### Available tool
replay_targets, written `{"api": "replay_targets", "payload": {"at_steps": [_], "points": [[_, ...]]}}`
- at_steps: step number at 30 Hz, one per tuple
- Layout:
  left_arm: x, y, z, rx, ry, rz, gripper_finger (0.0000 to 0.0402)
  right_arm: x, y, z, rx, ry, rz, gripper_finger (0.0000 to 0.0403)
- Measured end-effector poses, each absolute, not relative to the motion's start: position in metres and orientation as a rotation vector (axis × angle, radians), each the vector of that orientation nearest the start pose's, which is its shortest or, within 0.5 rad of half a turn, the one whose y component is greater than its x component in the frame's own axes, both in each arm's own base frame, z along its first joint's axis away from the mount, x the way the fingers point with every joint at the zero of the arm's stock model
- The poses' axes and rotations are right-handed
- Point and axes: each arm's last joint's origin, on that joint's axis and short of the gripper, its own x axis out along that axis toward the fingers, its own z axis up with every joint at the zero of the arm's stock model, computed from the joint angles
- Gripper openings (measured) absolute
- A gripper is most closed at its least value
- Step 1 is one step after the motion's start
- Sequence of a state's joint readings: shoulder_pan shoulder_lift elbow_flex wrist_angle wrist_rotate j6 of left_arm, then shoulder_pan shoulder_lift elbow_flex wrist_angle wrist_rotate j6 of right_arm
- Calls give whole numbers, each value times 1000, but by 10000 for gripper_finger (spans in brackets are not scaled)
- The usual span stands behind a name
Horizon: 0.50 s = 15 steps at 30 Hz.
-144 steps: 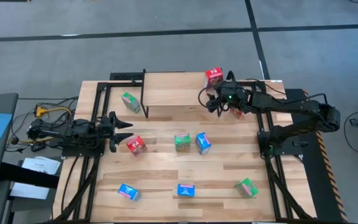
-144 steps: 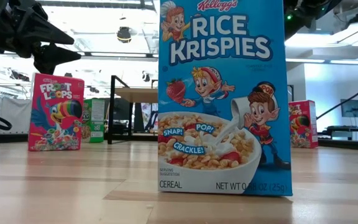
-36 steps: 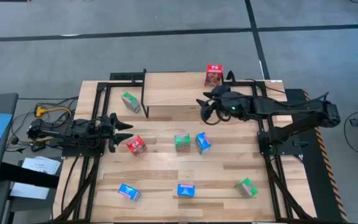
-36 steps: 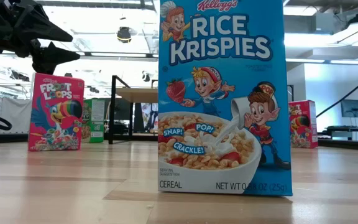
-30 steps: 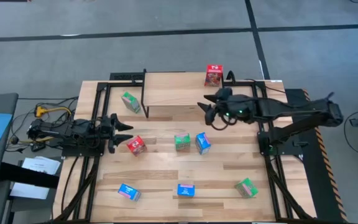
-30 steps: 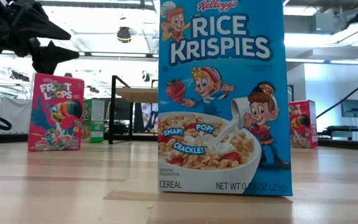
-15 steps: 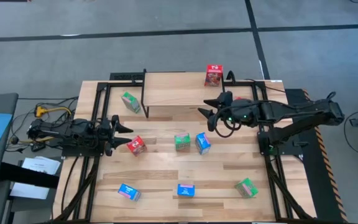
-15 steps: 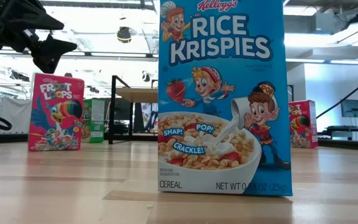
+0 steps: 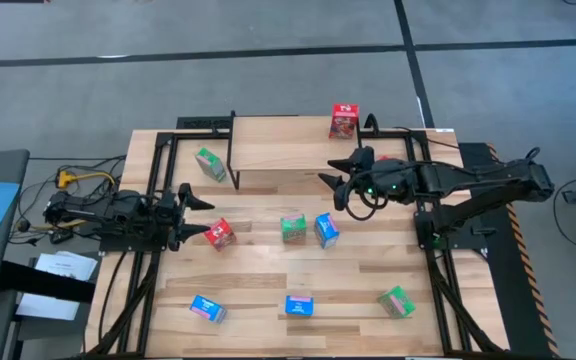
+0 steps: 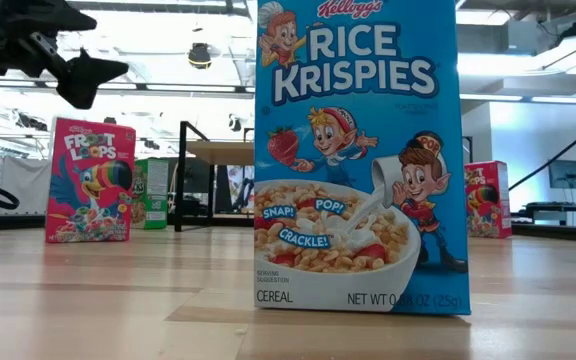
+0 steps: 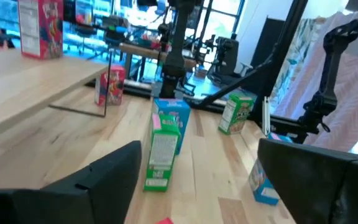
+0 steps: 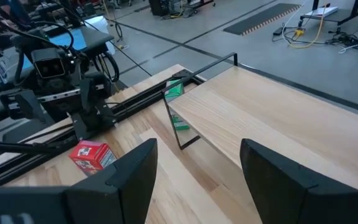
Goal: Stack cereal on shelf
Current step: Put the middle green cereal box on the shelf
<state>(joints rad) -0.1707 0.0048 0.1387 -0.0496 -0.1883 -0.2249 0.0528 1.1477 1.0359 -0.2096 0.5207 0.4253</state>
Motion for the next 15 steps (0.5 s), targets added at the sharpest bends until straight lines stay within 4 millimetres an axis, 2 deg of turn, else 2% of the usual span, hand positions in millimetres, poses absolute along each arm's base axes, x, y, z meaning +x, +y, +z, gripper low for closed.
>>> {"api": "replay_targets", "payload": {"at_steps": [6,12,15], "points": [[86,-8,211,-169,-146,65,351,250,-1,347,334,204,-523,256],[82,0,221,-175,-242,324,355,250,2,347,333,206,-509,256],[81,2,220,-211,-228,373,355,250,6,347,331,209,-493,256]]}}
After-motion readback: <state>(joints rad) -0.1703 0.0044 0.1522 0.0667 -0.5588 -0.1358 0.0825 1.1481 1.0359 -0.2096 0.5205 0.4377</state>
